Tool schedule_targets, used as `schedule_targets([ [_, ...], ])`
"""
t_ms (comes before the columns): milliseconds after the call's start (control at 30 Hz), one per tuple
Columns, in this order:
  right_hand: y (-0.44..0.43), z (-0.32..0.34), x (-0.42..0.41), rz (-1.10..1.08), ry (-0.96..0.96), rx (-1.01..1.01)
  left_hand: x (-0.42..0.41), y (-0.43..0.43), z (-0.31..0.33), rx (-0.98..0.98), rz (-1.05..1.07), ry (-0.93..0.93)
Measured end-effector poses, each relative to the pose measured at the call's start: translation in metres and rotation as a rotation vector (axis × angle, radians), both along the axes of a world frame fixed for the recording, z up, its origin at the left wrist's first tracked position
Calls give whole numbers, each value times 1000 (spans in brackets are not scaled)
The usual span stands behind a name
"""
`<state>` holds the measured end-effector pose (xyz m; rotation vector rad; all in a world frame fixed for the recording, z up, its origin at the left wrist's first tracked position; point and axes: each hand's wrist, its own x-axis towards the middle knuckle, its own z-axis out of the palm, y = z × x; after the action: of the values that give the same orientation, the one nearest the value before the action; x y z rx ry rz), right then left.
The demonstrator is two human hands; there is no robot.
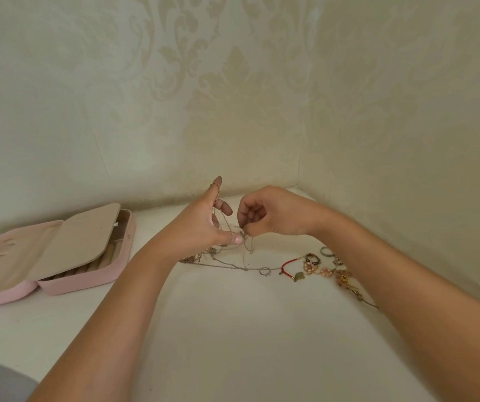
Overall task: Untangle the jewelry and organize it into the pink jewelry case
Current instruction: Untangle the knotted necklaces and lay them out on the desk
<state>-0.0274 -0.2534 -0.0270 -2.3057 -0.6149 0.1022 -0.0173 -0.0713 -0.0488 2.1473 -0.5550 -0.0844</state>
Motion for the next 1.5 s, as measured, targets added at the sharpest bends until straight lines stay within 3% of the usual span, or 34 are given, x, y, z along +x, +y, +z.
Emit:
schedule_targets([
  [267,-11,6,2,-20,-18,-71,2,3,-1,7,17,-4],
  [333,-18,9,5,-44,70,174,3,4,-2,25,12,8],
  [467,-35,13,12,-50,430,924,4,4,-5,70,-5,35],
  [533,-44,11,15,-129,475,1047,6,6,-5,68,-6,38],
  [667,-57,7,21,-277,363,844,8,11,-4,56,21,35],
  [800,-56,23,4,-226,112,112,5,13,3,-67,-13,63],
  [933,-57,27,0,-151,120,-156,-2,11,13,-213,-66,111],
  [1000,-54,25,1,-87,197,-48,-5,9,13,-204,-78,115],
  [1100,-40,15,3,86,498,414,-7,4,11,-177,-96,141],
  [1167,-26,7,4,99,523,356,-6,2,10,-184,-98,158],
  [1267,-15,4,5,-7,399,210,-5,2,9,-177,-106,172],
  [1367,-23,9,7,-107,321,343,-5,4,7,-167,-121,196],
  [1500,-37,13,10,-164,349,567,-3,9,13,-392,-80,174],
])
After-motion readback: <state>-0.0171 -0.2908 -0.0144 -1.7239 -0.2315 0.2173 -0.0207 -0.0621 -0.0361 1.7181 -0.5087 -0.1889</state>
